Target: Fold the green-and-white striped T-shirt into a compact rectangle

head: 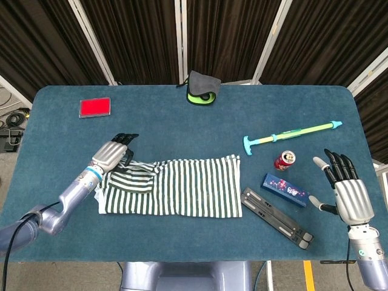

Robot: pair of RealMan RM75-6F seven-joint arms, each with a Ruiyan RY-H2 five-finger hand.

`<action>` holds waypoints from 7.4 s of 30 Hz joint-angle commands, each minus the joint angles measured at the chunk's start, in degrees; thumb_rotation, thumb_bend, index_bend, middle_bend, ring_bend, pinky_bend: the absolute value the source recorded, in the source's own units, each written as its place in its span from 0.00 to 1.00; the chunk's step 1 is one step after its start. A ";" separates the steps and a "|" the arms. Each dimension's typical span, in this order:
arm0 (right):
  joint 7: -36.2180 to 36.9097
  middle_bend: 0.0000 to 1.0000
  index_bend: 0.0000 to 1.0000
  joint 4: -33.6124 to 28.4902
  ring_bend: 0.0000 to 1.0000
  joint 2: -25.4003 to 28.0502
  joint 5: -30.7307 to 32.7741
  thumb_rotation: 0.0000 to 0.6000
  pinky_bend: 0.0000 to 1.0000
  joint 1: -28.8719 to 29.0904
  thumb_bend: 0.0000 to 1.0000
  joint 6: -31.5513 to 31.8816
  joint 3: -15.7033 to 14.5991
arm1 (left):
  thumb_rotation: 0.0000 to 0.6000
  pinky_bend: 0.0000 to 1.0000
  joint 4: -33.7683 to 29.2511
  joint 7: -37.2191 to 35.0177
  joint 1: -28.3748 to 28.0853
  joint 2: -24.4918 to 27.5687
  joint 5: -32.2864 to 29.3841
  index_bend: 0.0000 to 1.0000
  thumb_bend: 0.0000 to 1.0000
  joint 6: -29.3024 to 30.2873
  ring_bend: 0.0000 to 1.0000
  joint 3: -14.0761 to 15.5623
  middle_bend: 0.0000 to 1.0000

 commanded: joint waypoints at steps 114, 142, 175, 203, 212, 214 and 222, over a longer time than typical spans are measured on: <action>-5.10 0.00 0.20 -0.91 0.00 -1.13 0.01 1.00 0.00 -0.30 0.00 0.59 0.12 | 1.00 0.00 54.69 -20.80 8.15 -16.24 26.76 0.18 0.06 26.97 0.00 21.75 0.00; -4.60 0.00 0.20 -1.17 0.00 -0.79 -0.45 1.00 0.00 -0.47 0.00 1.22 0.17 | 1.00 0.00 54.37 -20.64 7.45 -17.99 26.27 0.40 0.41 27.54 0.00 21.96 0.00; -4.75 0.00 0.20 -1.04 0.00 -1.02 -0.78 1.00 0.00 -0.35 0.00 1.19 0.08 | 1.00 0.00 54.69 -21.05 8.81 -17.24 25.06 0.81 0.57 29.42 0.00 21.36 0.00; -6.38 0.00 0.20 -1.42 0.00 -1.52 -1.37 1.00 0.00 -0.22 0.00 1.19 -0.25 | 1.00 0.00 56.31 -19.91 15.24 -9.20 21.62 0.84 0.58 24.08 0.00 19.14 0.00; -4.86 0.00 0.20 -1.74 0.00 -0.86 -1.37 1.00 0.00 -0.47 0.00 1.77 -0.07 | 1.00 0.00 53.01 -22.54 12.48 -11.84 19.70 0.88 0.61 34.41 0.00 16.03 0.00; -4.56 0.00 0.20 -1.75 0.00 -0.76 -1.34 1.00 0.00 -0.50 0.00 1.83 -0.04 | 1.00 0.00 52.16 -23.12 11.47 -12.52 19.16 0.88 0.62 36.16 0.00 15.15 0.00; -3.72 0.00 0.20 -1.69 0.00 -0.51 -1.41 1.00 0.00 -0.50 0.00 1.70 -0.15 | 1.00 0.00 49.18 -22.26 6.30 -15.64 18.78 0.88 0.62 40.21 0.00 13.13 0.00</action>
